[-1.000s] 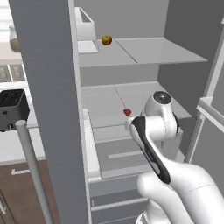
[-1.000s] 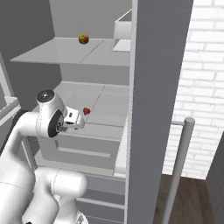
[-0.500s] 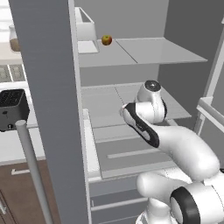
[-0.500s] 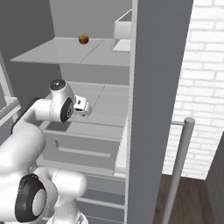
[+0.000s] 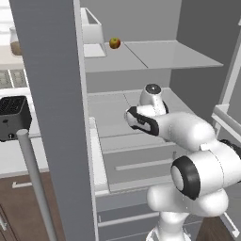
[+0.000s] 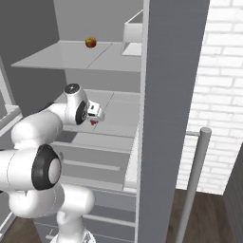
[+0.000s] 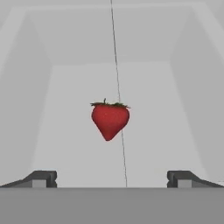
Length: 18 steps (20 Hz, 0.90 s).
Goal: Take the strawberry from the fridge and place it on top of the pancake, located on the dining counter.
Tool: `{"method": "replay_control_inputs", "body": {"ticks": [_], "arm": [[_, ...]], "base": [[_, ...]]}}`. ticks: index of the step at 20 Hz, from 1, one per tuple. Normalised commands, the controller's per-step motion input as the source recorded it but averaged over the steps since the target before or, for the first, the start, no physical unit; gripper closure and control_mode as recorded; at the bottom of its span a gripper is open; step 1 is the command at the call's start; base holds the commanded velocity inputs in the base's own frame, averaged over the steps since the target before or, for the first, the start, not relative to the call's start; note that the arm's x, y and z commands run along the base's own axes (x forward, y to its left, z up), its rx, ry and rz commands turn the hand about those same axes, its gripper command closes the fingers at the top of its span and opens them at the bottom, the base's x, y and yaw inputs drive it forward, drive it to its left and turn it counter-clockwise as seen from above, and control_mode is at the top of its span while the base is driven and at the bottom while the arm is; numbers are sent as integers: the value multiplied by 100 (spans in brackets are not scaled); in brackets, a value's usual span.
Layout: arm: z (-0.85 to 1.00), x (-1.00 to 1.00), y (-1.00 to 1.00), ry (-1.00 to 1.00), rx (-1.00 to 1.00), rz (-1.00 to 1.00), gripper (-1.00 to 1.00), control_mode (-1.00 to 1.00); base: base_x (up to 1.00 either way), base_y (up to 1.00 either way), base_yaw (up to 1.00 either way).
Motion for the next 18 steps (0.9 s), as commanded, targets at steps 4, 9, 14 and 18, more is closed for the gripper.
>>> {"method": "replay_control_inputs", "body": {"ticks": [4,9,14,18], "arm": [[-24,39,0,5,0,-5,-100,-100],[-23,51,0,2,0,0,-100,-100],[-29,28,1,2,0,0,-100,-100],[-32,4,0,9,0,0,-100,-100]], "base": [[0,0,0],[0,0,0],[0,0,0],[0,0,0]]}}
